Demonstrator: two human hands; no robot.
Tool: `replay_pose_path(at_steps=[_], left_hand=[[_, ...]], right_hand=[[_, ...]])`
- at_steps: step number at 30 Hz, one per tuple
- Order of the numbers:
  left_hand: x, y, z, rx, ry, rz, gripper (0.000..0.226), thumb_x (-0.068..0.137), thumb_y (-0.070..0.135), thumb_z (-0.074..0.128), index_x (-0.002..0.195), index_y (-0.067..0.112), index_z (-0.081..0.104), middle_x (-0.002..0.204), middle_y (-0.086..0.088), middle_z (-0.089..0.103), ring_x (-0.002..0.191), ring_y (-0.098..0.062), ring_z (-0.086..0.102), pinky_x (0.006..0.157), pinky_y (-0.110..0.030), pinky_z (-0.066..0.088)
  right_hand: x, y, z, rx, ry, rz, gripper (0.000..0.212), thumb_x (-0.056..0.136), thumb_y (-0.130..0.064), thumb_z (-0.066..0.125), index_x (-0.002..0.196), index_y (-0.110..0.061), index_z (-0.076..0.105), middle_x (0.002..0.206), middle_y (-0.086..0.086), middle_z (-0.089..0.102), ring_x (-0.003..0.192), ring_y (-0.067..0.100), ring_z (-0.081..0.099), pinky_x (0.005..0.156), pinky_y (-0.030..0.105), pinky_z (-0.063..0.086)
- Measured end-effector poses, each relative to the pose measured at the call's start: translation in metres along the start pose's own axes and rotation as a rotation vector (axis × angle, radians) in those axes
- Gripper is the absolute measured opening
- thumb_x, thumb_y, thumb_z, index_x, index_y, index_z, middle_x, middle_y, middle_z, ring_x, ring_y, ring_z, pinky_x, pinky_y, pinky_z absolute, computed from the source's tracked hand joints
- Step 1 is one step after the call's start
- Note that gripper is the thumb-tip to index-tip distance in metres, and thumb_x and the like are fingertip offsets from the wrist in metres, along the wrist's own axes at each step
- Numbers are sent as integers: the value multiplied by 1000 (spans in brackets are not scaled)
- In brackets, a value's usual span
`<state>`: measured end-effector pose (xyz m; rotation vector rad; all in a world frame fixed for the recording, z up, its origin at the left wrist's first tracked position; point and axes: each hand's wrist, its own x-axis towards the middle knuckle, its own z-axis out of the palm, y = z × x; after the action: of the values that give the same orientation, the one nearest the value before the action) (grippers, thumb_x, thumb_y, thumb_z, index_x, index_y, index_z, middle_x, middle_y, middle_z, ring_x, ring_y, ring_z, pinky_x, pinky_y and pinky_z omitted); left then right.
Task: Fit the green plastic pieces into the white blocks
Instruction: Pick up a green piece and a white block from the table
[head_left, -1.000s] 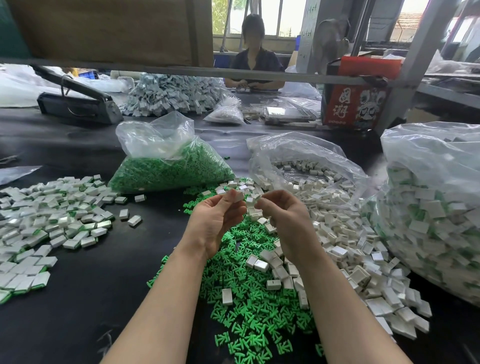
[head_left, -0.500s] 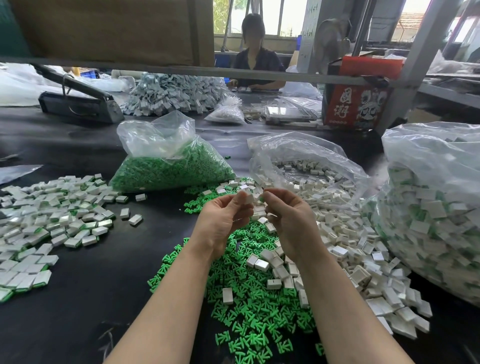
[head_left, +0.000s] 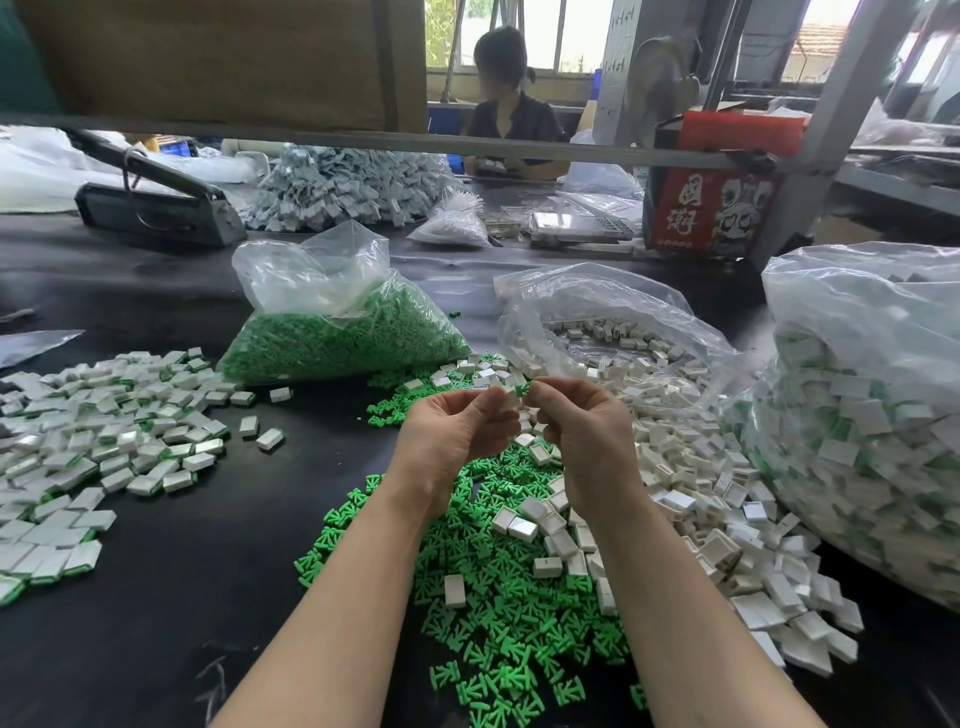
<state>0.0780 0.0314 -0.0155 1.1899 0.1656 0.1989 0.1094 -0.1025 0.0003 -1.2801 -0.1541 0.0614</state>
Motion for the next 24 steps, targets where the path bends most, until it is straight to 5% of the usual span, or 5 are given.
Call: replay_pose_path(at_steps=[19, 24], left_hand=[[-4, -2, 4, 77, 30, 133, 27, 74, 27, 74, 88, 4, 71, 79, -11, 76, 69, -20, 73, 59, -23, 55], [-5, -2, 4, 98, 38, 152, 26, 76, 27, 72, 87, 3, 71, 76, -10, 75, 67, -20, 73, 59, -23, 55]], right_hand=[[1, 3, -3, -171, 31, -134, 9, 84, -7, 72, 79, -12, 67, 68, -5, 63, 54, -5, 55, 55, 12, 45], [2, 4, -3, -278, 43, -180, 10, 84, -10, 73, 78, -14, 67, 72, -1, 65, 65, 6, 61, 63, 21, 52]])
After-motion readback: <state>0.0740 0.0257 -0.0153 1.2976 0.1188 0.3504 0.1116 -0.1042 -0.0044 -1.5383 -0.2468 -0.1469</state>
